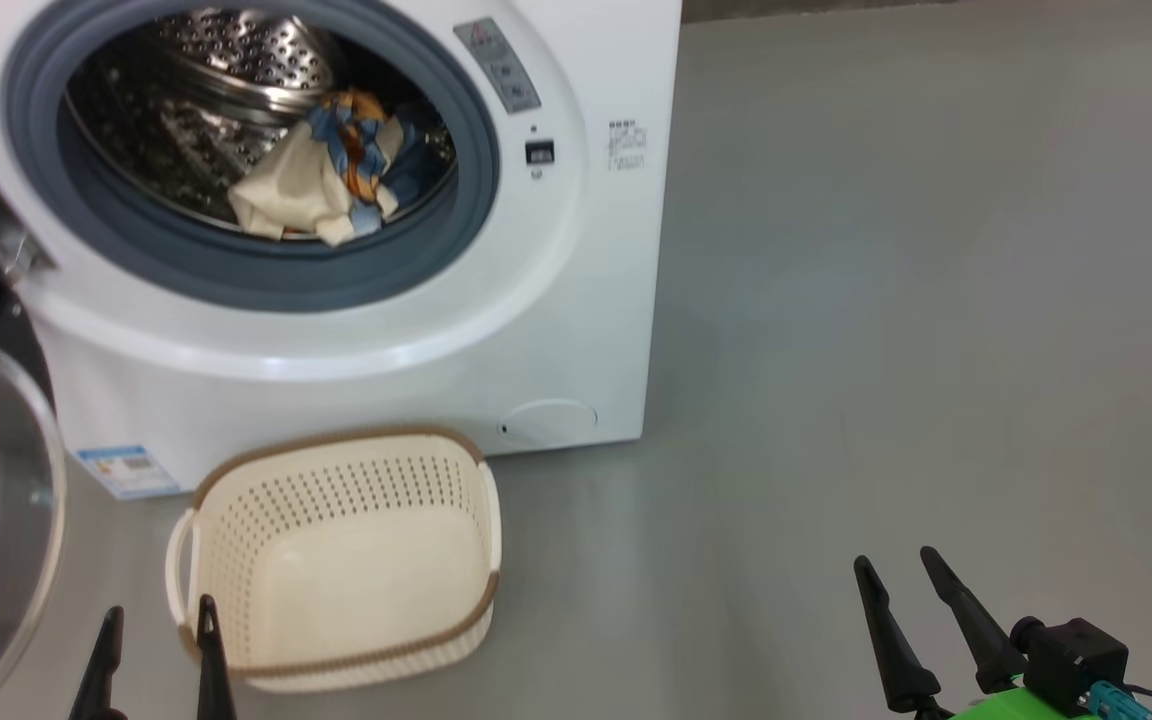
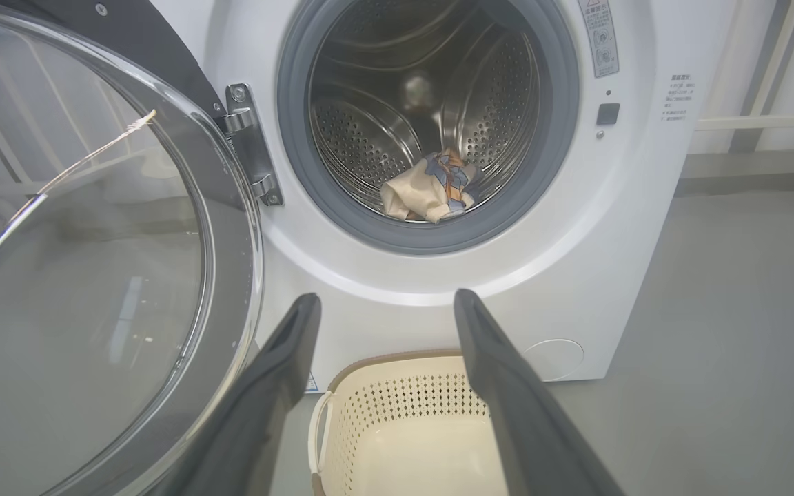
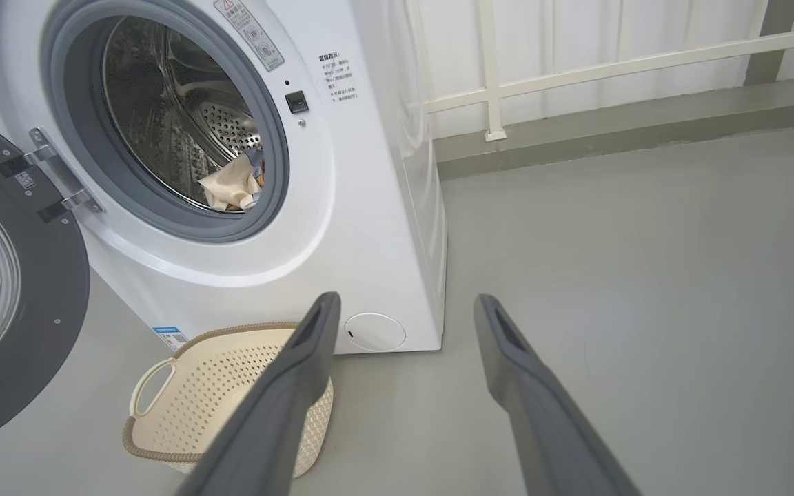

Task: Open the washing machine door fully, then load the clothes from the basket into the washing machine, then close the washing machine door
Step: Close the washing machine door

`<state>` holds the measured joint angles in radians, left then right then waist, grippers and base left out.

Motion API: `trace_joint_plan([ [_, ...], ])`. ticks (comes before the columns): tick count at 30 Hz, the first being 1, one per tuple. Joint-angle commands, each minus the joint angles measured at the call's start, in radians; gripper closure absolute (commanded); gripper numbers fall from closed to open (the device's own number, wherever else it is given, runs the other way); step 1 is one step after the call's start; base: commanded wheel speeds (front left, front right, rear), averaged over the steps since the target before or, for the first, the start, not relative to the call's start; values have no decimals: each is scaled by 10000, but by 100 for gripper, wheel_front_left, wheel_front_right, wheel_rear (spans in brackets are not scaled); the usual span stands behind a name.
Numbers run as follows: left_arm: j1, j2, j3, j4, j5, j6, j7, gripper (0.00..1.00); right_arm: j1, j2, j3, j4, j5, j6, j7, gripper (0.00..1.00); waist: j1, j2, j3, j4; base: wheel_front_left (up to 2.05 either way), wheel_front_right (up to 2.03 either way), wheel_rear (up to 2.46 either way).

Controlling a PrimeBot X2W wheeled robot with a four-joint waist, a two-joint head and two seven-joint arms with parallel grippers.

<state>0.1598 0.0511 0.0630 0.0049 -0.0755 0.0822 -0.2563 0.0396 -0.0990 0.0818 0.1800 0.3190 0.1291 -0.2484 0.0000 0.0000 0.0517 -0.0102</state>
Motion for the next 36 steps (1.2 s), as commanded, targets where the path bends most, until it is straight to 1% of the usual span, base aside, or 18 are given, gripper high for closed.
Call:
trace_joint_plan([
  [1, -412, 44, 337, -212, -11, -20, -55, 0, -244, -64, 205, -201, -16, 16, -89, 0, 0, 0, 28, 4, -197, 197, 0],
  [7, -476, 31, 391, -290, -27, 48, -55, 0, -277, -76, 177, -225, -22, 16, -93, 0, 0, 0, 135, 14, -152, 152, 0],
  [13, -530, 20, 386, -302, -76, 75, -55, 0, -299, -84, 163, -235, -29, 16, -97, 0, 0, 0, 214, 38, -74, 74, 0],
  [21, -580, 7, 320, -267, -191, -18, -55, 0, -336, -65, 143, -223, -66, 16, -102, 0, 0, 0, 237, 128, -7, 7, 0],
  [36, -528, -4, 319, -186, -271, -52, -55, 0, -285, -102, 147, -213, -87, 16, -94, 0, 0, 0, 110, 432, 0, 0, 0],
])
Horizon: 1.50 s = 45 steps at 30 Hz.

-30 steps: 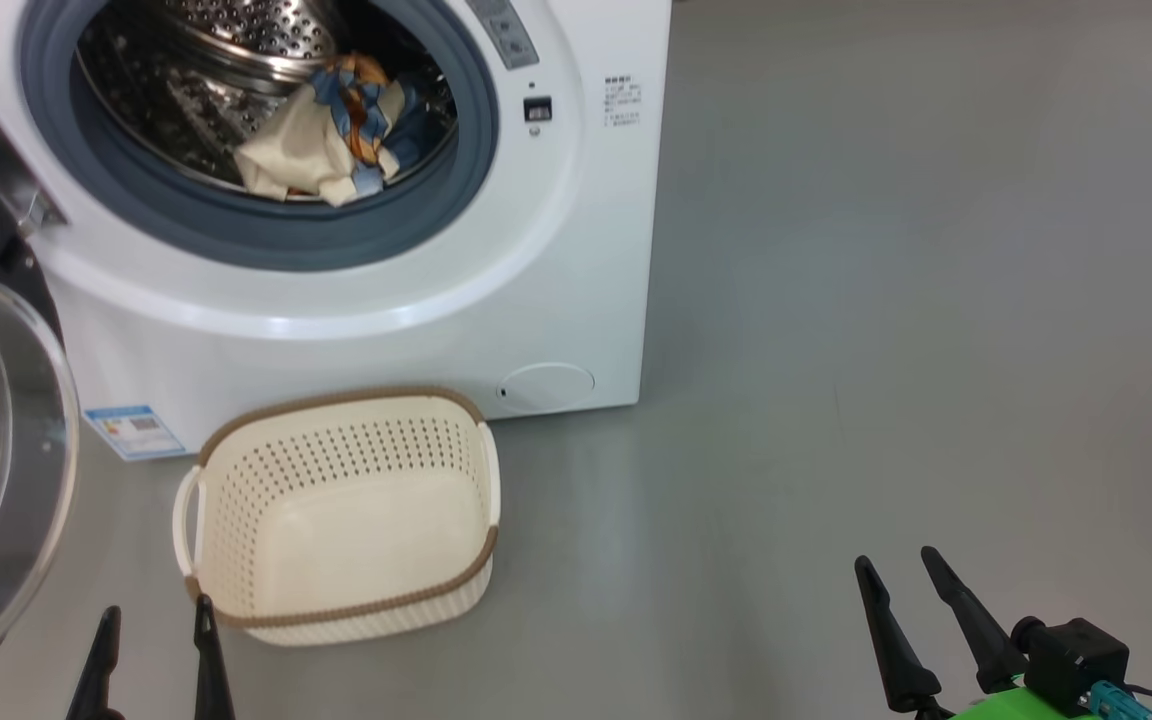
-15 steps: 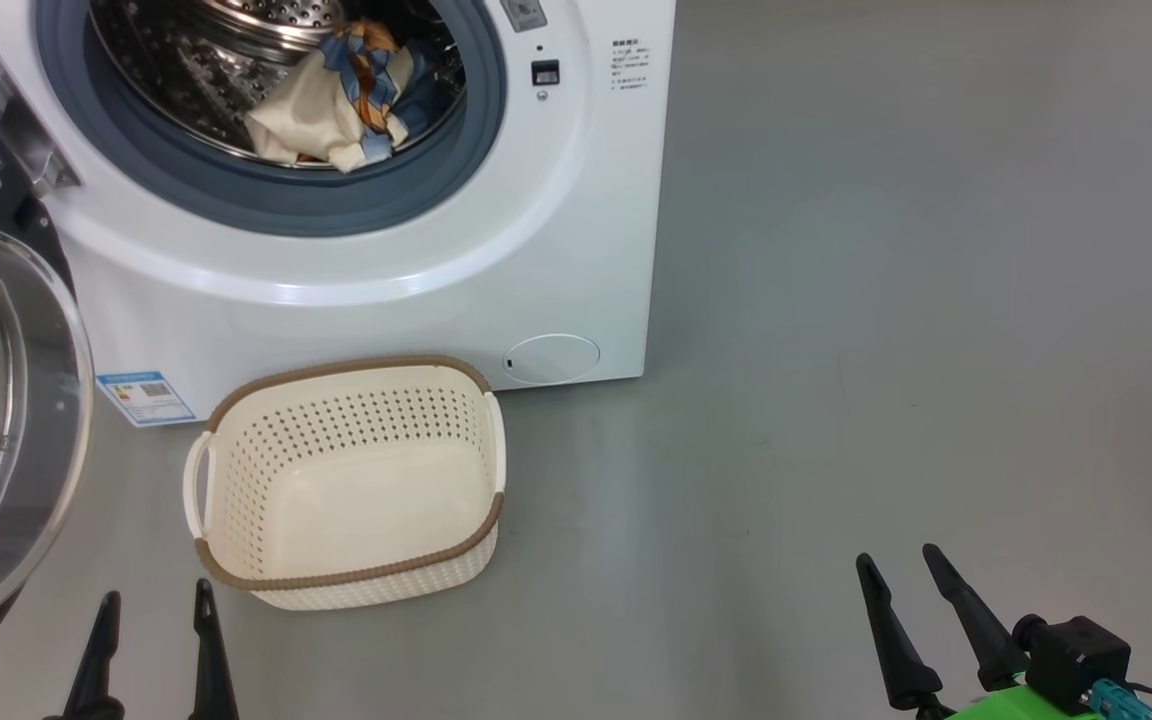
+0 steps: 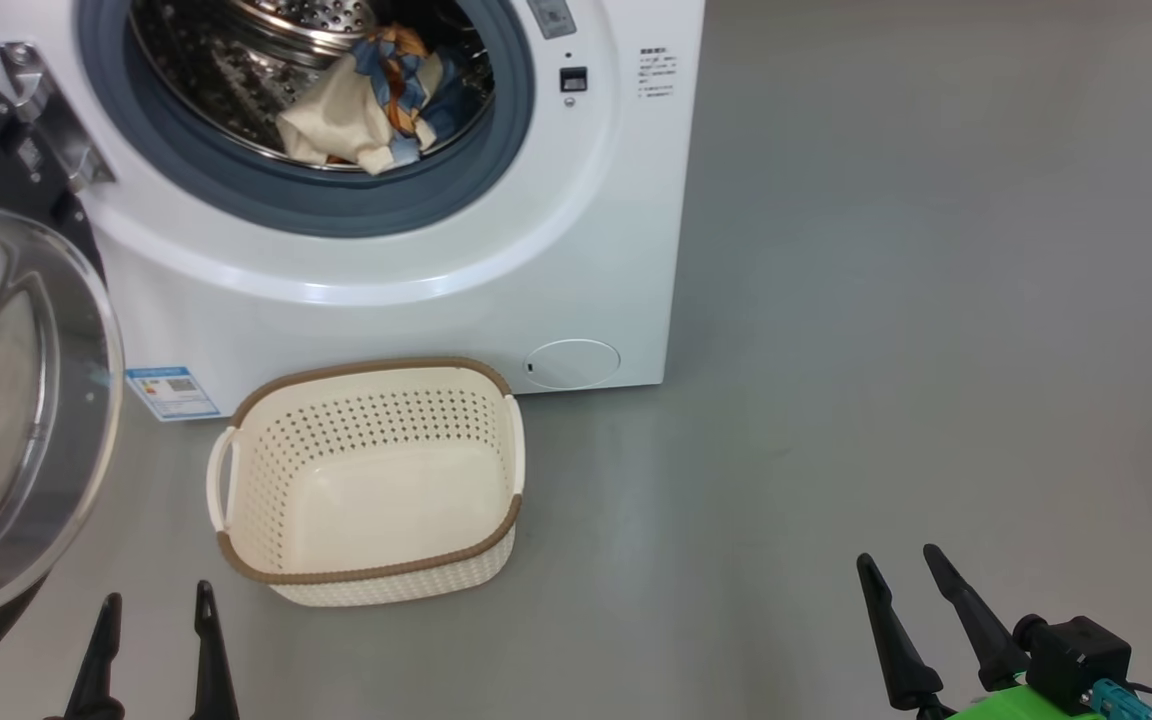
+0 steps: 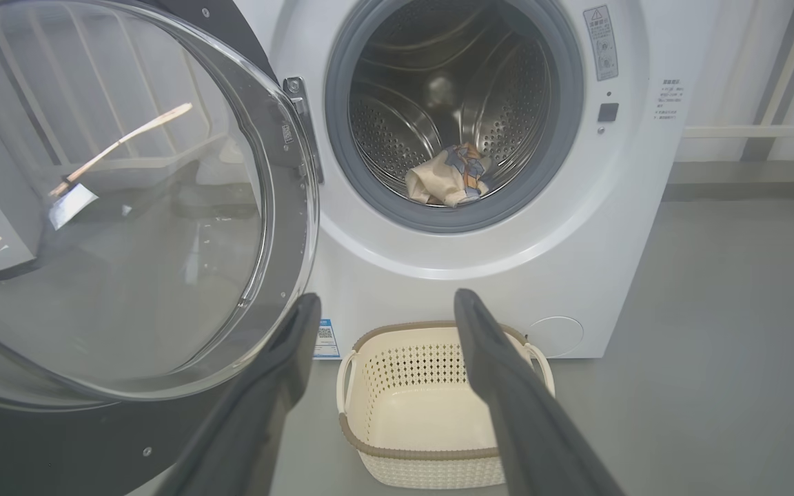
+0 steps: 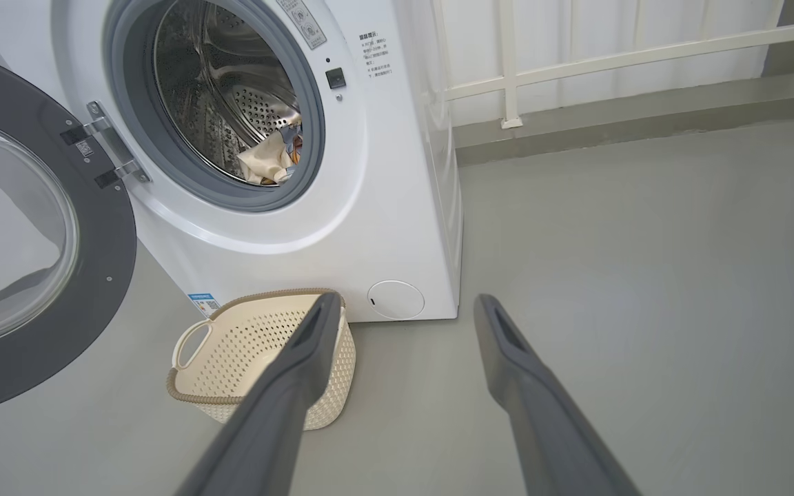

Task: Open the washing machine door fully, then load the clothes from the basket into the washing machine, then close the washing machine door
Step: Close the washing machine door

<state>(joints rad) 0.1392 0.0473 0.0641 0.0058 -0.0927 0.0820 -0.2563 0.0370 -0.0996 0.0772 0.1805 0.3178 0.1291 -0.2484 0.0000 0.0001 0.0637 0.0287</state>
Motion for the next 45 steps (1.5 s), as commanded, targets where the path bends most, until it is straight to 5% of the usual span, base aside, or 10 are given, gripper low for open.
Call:
trace_joint_plan([
  [1, -321, 34, 304, -189, -101, -50, -55, 0, -247, -107, 201, -222, -72, 16, -88, 0, 0, -1, -20, 91, 0, 0, 0],
  [45, -66, 30, 21, -80, -1025, 522, -55, 0, -108, -329, 293, -603, -271, 16, 392, 0, 0, -1, 80, 4340, 0, 0, 0],
])
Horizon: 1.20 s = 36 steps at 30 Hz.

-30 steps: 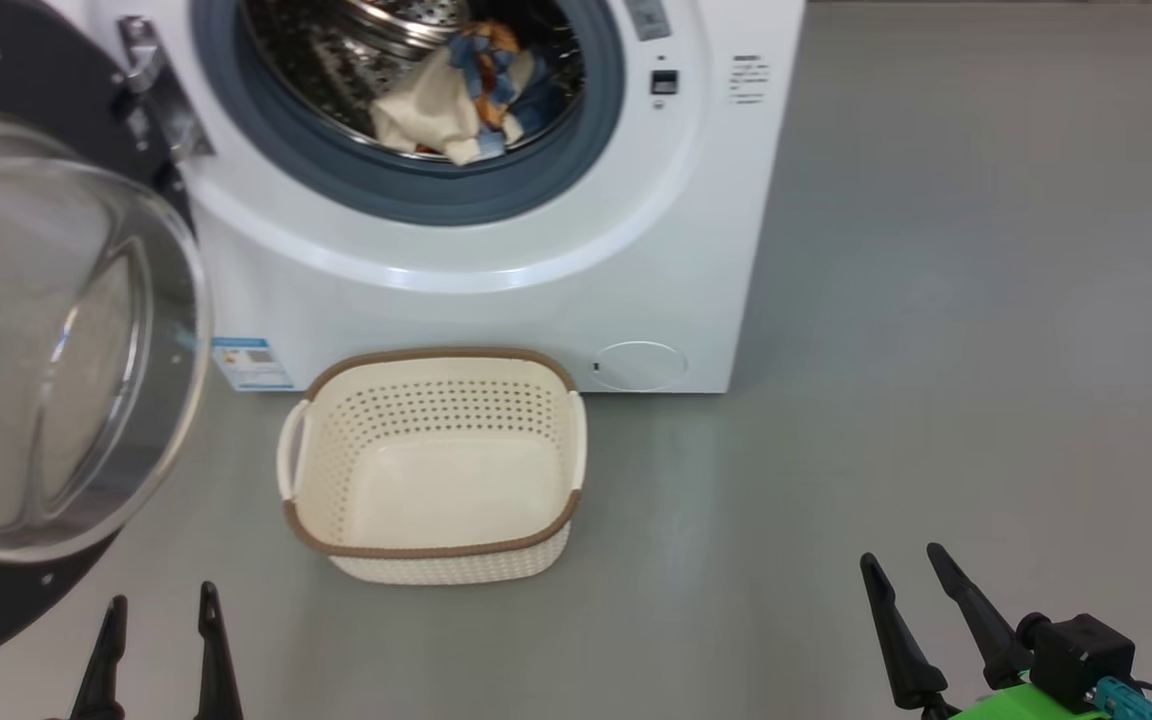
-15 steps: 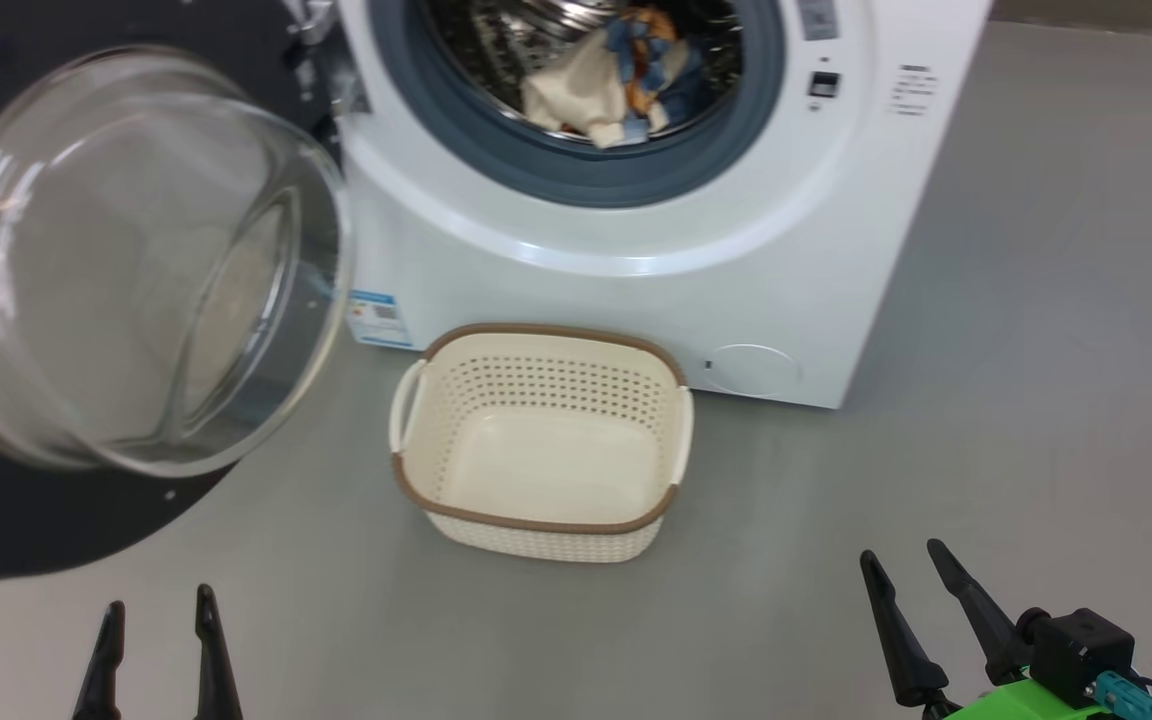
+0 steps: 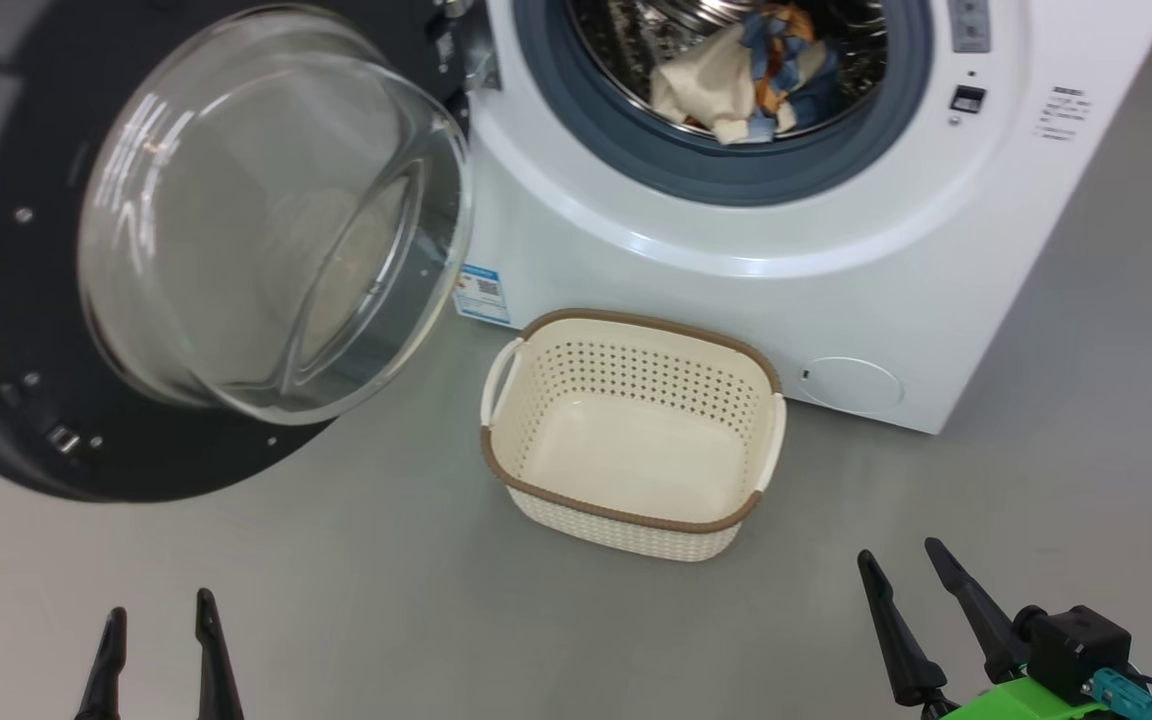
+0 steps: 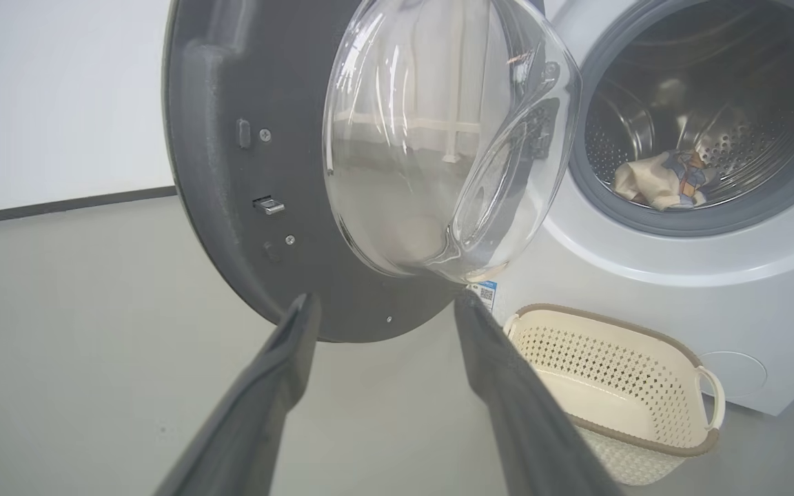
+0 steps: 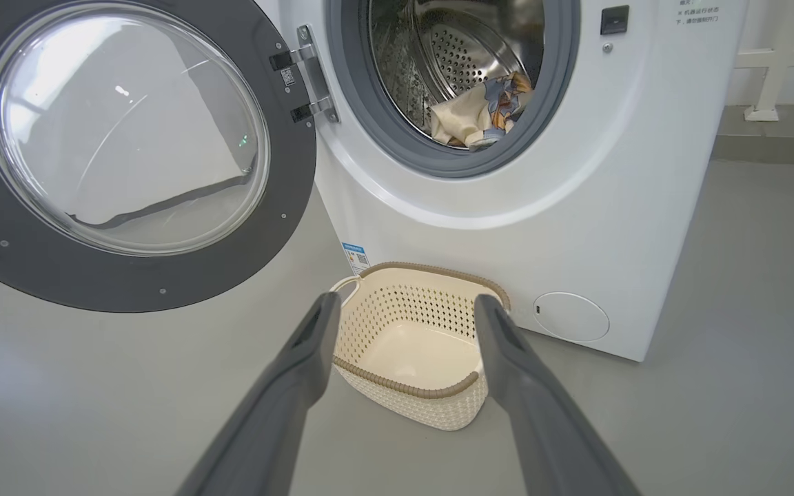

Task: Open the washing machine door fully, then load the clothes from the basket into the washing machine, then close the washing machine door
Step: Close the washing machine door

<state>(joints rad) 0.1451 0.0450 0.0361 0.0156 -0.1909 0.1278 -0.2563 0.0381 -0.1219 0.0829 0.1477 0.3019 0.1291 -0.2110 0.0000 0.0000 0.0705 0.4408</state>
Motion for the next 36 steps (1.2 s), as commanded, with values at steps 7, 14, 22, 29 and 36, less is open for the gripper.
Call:
trace_joint_plan([
  [7, -84, 53, 313, -152, -143, 124, -55, 0, -132, -122, 284, -274, -133, 16, 63, 0, 0, 0, -4, 541, 0, 0, 0],
  [14, -76, 53, 268, -145, -205, 166, -55, 0, -126, -128, 302, -277, -161, 16, 84, 0, 0, 0, -22, 780, 0, 0, 0],
  [22, -47, 53, 270, -172, -248, 189, -55, 0, -164, -140, 348, -285, -168, 16, 115, 0, 0, 0, 12, 853, 0, 0, 0],
  [29, -47, 53, 306, -175, -195, 202, -55, 0, -188, -136, 371, -234, -139, 16, 88, 0, 0, 0, -16, 811, 0, 0, 0],
  [36, -47, 53, 350, -205, -125, 185, -55, 0, -224, -123, 401, -193, -134, 16, 50, 0, 0, 0, 4, 738, 0, 0, 0],
])
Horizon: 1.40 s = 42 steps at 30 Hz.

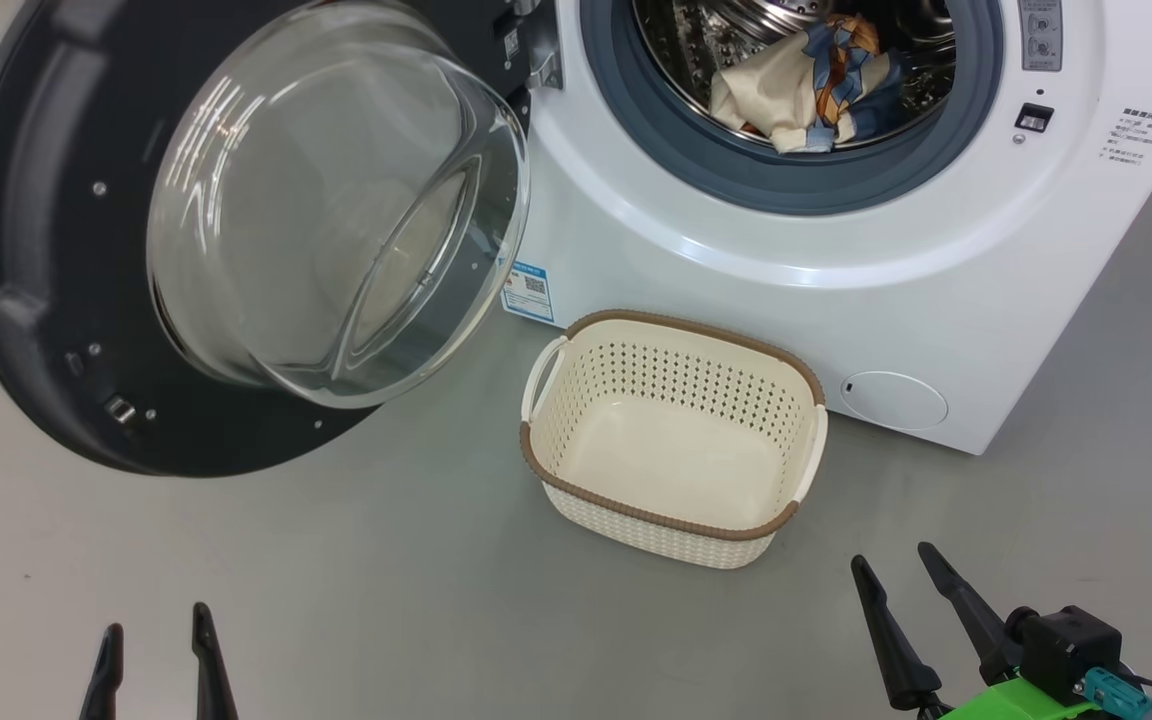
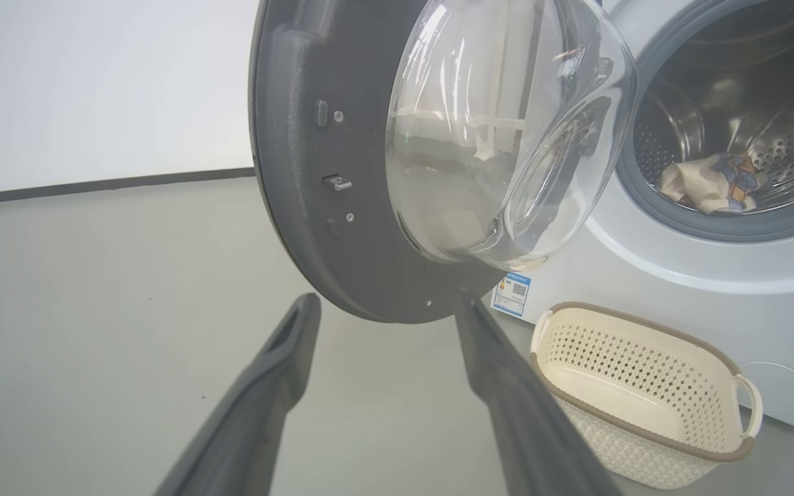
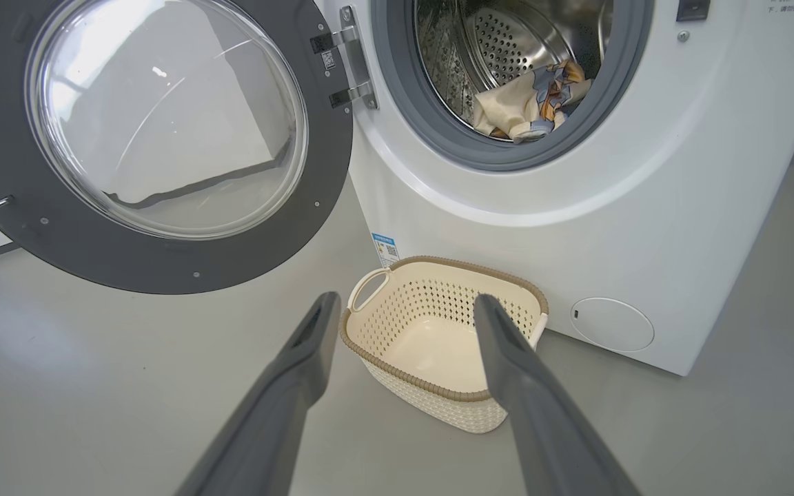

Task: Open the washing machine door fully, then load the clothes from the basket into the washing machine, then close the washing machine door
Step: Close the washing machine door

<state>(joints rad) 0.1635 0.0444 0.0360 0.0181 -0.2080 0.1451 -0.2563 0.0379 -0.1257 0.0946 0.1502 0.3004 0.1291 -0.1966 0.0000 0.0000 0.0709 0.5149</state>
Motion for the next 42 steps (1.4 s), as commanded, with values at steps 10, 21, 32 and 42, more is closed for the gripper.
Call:
trace_joint_plan([
  [10, -167, 58, 344, -146, 94, -25, -55, 77, -175, -83, 278, -172, -106, 16, -104, 0, 0, 0, -82, -78, 0, 0, 0],
  [21, -318, 58, 781, -212, -1182, -20, -55, 100, -161, -59, 254, -179, -93, 16, -108, 0, 0, 0, -70, -118, 0, 0, 0],
  [32, -1624, 289, 4079, -298, -3054, -983, -55, 100, -118, -73, 165, -293, -161, 16, -39, 0, 0, 0, -29, -55, 0, 0, 0],
  [42, -4103, 1623, 6035, 1268, -6282, -1618, 777, 100, -210, -79, 192, -432, -191, 16, 75, 0, 0, 0, 90, -82, 0, 0, 0],
])
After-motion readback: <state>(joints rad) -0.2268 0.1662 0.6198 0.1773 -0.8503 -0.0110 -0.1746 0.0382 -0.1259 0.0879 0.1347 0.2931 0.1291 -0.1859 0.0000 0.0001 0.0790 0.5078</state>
